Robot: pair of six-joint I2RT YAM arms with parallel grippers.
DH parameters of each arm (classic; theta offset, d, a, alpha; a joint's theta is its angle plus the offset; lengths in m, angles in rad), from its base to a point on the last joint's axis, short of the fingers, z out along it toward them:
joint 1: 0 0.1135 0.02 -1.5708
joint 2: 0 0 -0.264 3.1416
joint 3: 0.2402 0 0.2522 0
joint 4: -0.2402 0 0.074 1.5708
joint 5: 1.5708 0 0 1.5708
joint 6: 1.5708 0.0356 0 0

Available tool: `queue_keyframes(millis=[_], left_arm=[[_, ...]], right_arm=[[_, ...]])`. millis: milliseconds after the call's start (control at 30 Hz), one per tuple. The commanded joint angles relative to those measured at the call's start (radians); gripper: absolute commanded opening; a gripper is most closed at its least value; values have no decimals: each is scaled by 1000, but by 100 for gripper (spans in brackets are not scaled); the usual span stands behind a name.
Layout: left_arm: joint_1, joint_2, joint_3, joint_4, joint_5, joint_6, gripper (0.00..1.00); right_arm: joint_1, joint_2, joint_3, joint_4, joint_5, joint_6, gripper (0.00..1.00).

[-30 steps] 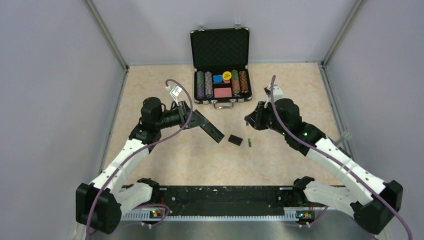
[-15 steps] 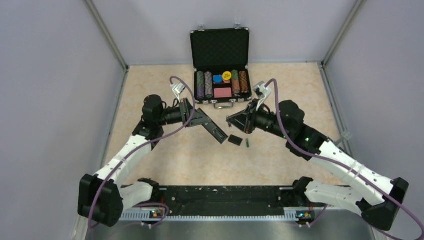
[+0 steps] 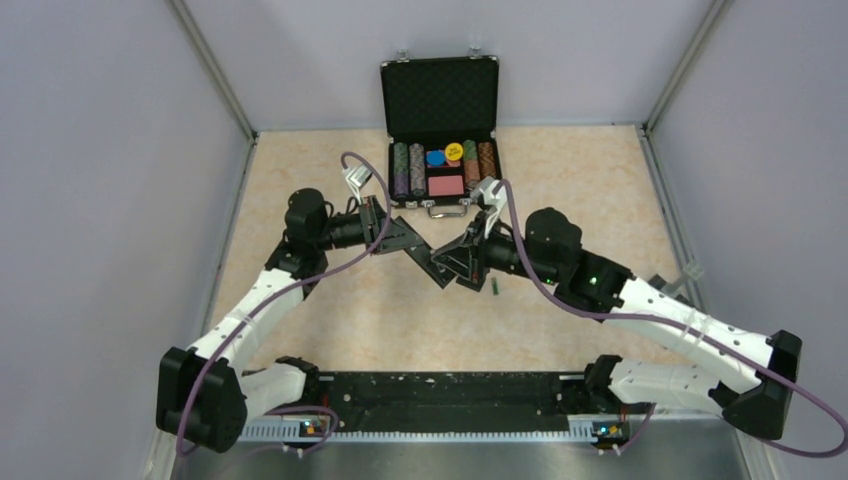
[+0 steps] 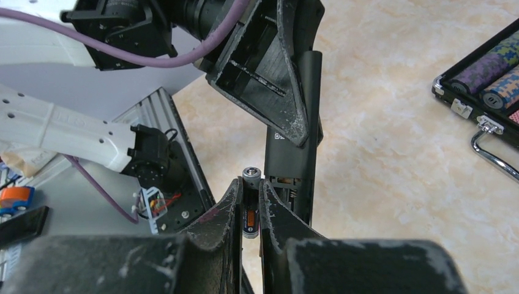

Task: Load the batteries into the remote control
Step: Load the battery into the remote control.

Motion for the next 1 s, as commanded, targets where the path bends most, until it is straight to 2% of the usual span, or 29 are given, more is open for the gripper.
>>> queue_keyframes(millis=[0,467,967], left_arm=[[-3,1,53,41,26,10,0],[-3,1,59,59,37,-2,0],[-3,2,42,88,2,-33,0]], right_arm=[[34,27,51,15,34,-55,2],[53,56,34,5,84,-95,2],[55,61,-4,9,63,-81,2]])
